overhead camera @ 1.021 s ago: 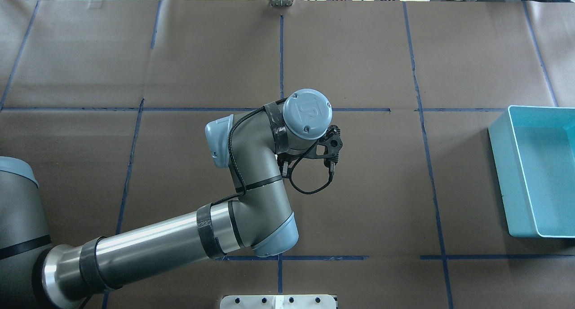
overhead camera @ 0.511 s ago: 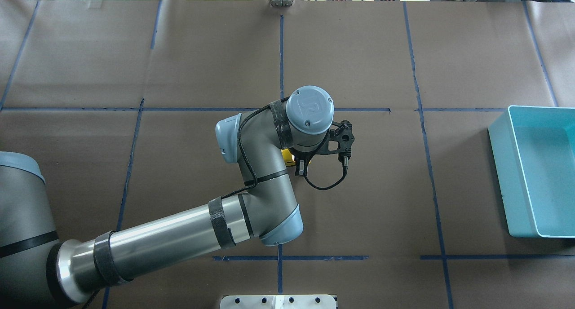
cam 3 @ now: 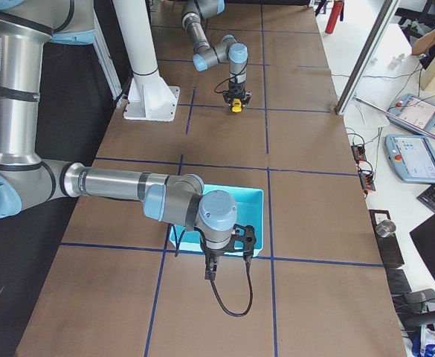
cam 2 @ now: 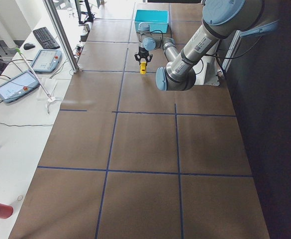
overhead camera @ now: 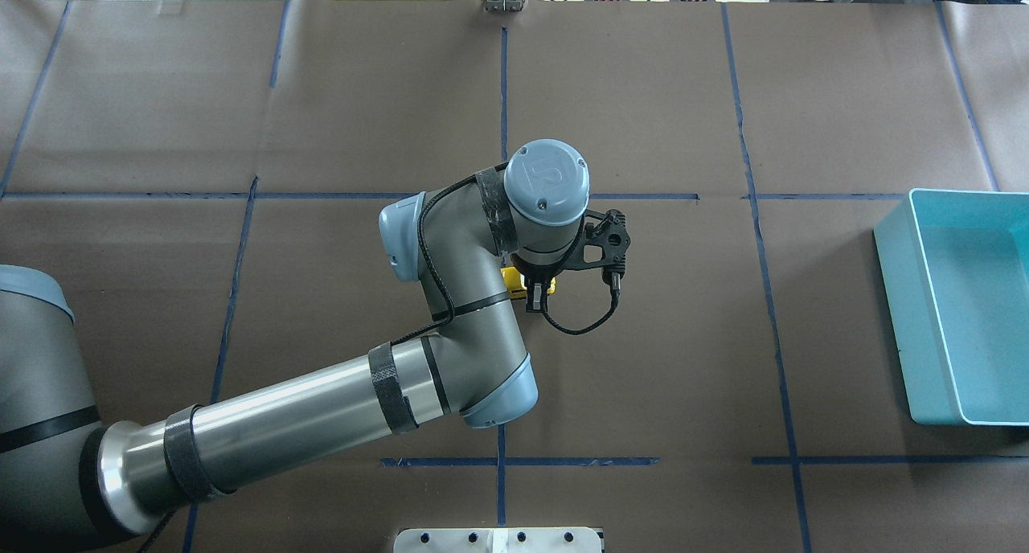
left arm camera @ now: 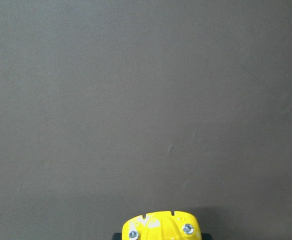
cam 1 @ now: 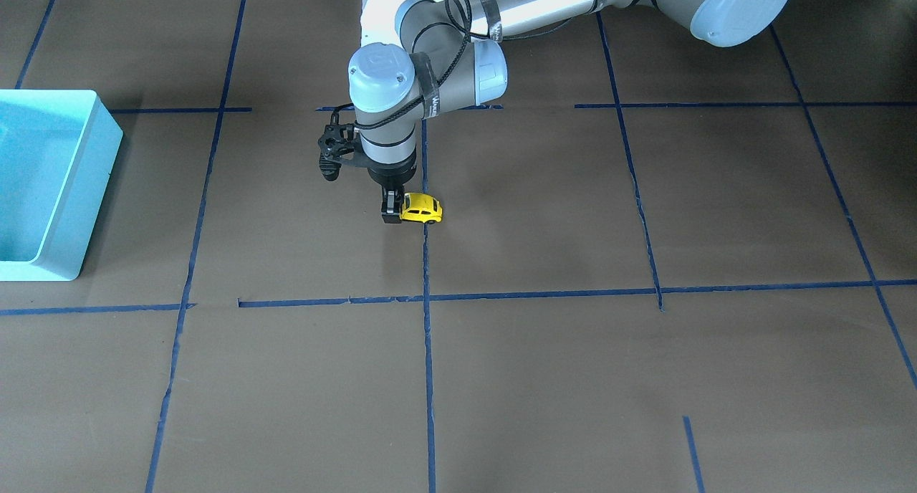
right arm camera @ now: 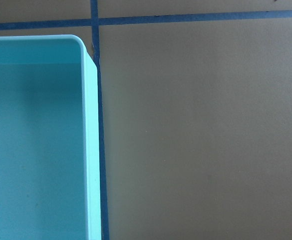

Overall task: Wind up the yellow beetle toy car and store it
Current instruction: 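Press the car onto the table and drag it backward with the left gripper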

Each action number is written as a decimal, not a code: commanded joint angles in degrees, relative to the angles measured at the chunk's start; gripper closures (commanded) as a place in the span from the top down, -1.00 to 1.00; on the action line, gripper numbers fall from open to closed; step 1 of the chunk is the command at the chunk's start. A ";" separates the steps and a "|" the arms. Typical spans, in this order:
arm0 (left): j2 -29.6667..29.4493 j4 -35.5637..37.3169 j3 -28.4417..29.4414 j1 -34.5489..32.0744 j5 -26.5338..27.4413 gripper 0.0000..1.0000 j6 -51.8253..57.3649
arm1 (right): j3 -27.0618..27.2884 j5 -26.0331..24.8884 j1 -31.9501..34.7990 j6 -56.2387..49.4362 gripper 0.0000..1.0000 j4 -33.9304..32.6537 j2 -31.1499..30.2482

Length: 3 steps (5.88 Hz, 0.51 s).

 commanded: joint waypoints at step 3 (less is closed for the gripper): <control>0.77 -0.24 -0.15 -0.22 -0.75 -1.00 1.10 | -0.02 0.00 0.00 0.00 1.00 0.00 0.00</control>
